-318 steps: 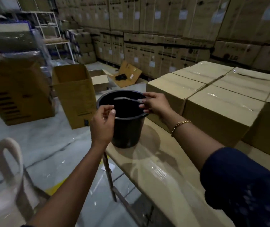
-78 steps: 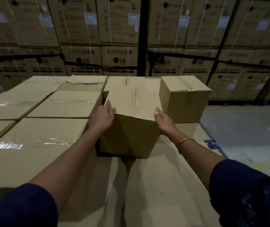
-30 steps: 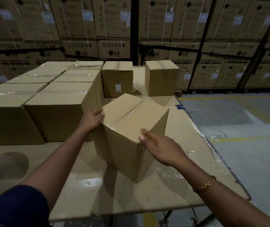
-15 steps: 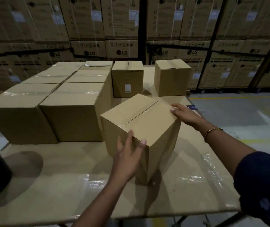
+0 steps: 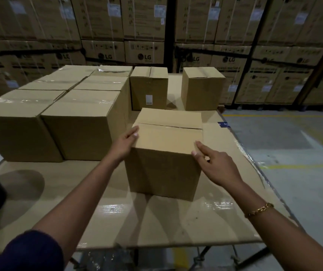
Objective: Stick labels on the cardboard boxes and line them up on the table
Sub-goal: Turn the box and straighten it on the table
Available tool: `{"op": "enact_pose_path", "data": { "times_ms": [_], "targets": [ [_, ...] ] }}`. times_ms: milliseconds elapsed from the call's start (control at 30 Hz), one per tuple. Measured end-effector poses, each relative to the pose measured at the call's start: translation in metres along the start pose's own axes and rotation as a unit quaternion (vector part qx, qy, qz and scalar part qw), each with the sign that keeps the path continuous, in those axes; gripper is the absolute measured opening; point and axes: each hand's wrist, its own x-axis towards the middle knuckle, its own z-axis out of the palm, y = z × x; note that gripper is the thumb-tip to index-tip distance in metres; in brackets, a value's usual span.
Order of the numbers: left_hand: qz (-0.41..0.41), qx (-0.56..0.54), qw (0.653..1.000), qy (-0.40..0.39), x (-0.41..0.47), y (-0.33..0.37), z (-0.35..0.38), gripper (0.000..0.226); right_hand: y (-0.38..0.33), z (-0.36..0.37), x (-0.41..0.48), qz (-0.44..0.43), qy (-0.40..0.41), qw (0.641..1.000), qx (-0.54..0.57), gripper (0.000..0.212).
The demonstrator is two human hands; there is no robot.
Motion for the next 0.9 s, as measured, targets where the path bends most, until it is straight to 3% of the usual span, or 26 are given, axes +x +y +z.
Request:
{"op": "enact_pose_path", "data": {
  "times_ms": [100,167,267,367,467,600,733,900],
  "targets": [
    [-0.003,0.046,0.999,0.011,0.01,0.002,-0.001,0.044,-0.005,-0.005,-0.009,-0.007,0.015,0.998,-0.066,0.056],
    [0.023,0.164,0.983,0.077,0.001,0.005,0.009,0.052,-0.002,-0.01,0.0,-0.001,0.046,0.996,-0.079,0.063],
    [0.132,0.275,0.94,0.152,-0.04,0.01,0.039,0.056,0.004,-0.017,0.039,0.014,0.083,0.995,-0.046,0.068],
    [0.206,0.268,0.933,0.127,-0.089,0.015,0.072,0.054,0.002,-0.026,0.098,0.002,0.056,0.998,-0.002,0.061],
    [0.163,0.257,0.953,0.003,-0.109,0.016,0.09,0.062,-0.004,-0.03,0.152,-0.018,-0.004,0.999,0.051,0.055],
    [0.122,0.312,0.938,-0.086,-0.105,0.012,0.092,0.073,-0.001,-0.026,0.199,-0.014,-0.085,0.996,0.007,0.049],
    [0.095,0.306,0.941,-0.109,-0.097,0.012,0.083,0.071,0.007,-0.017,0.202,-0.017,-0.113,0.993,0.018,0.043],
    [0.049,0.285,0.956,-0.054,-0.075,0.0,0.054,0.067,0.021,-0.014,0.17,-0.023,-0.076,0.996,0.043,0.049]
  ]
}}
